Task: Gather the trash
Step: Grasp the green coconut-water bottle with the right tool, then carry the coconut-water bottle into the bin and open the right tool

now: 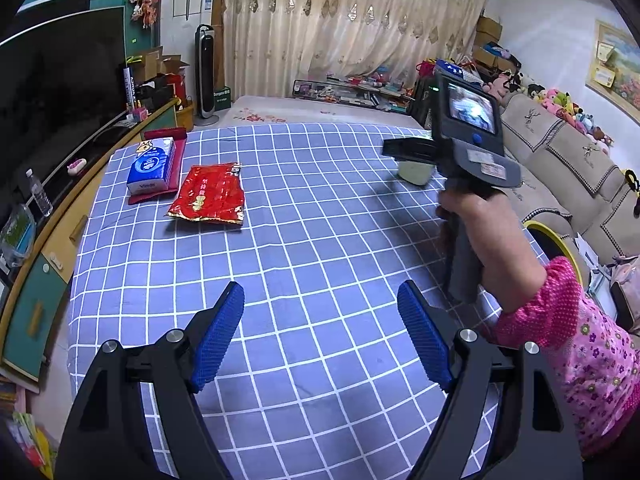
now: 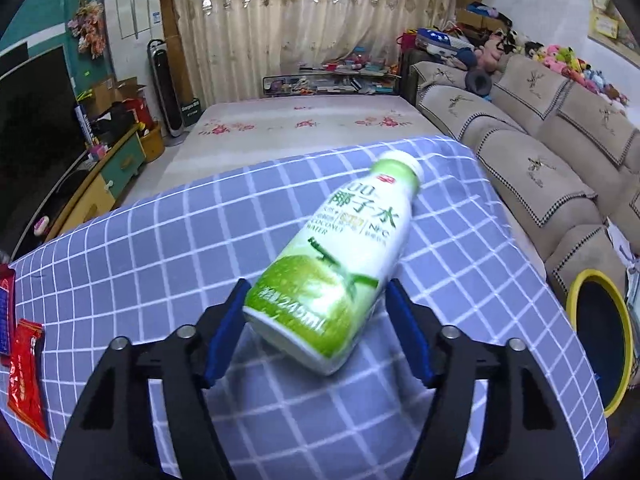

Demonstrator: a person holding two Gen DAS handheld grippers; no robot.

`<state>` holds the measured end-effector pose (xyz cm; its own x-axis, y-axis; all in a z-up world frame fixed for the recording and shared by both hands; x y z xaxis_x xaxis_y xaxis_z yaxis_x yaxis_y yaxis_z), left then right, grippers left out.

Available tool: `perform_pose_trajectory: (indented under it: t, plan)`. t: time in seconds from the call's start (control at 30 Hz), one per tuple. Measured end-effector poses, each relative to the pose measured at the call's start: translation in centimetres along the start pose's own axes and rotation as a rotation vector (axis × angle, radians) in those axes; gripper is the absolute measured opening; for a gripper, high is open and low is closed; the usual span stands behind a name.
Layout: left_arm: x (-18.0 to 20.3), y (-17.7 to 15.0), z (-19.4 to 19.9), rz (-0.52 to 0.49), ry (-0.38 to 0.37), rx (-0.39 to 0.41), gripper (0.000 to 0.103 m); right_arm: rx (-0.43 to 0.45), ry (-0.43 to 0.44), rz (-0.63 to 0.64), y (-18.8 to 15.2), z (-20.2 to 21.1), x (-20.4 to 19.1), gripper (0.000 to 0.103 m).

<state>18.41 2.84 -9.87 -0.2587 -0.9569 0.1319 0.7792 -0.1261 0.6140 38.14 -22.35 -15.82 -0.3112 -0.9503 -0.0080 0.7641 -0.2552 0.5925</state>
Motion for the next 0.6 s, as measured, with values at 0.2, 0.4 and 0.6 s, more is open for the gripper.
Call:
perform_pose_trajectory:
  t: [0.2,0.4,0.6]
  plan:
    - [1.0,0.0,-0.3,-0.022,-0.010,-0.002,0.078,-0.001,0.043,-0.028,-1.5,1.6,4.2,0.059]
    - [1.5,0.4,-0.4,-0.025,-0.019,0.004,0.078,0.033,0.008,-0.016,0.4,1.4,2.9,0.087]
    - [1.8,0.4,-0.2,-0.042,-0.021,0.002,0.078,-0.031,-0.059,-0.012,1.8,-1.7,1.7,0.070]
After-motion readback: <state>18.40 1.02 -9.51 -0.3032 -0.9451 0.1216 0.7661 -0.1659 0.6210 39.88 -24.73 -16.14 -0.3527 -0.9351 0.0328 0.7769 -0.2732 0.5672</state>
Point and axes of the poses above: each gripper's, at about its wrist camera, not at the fingertips, and z roughly against the way its jaws point, x to its right, y to its top, the point moved 3 cm from there along -z, roughly the way its jaws point, and after that the axes turned 7 degrees about -x, right-handed, at the moved point
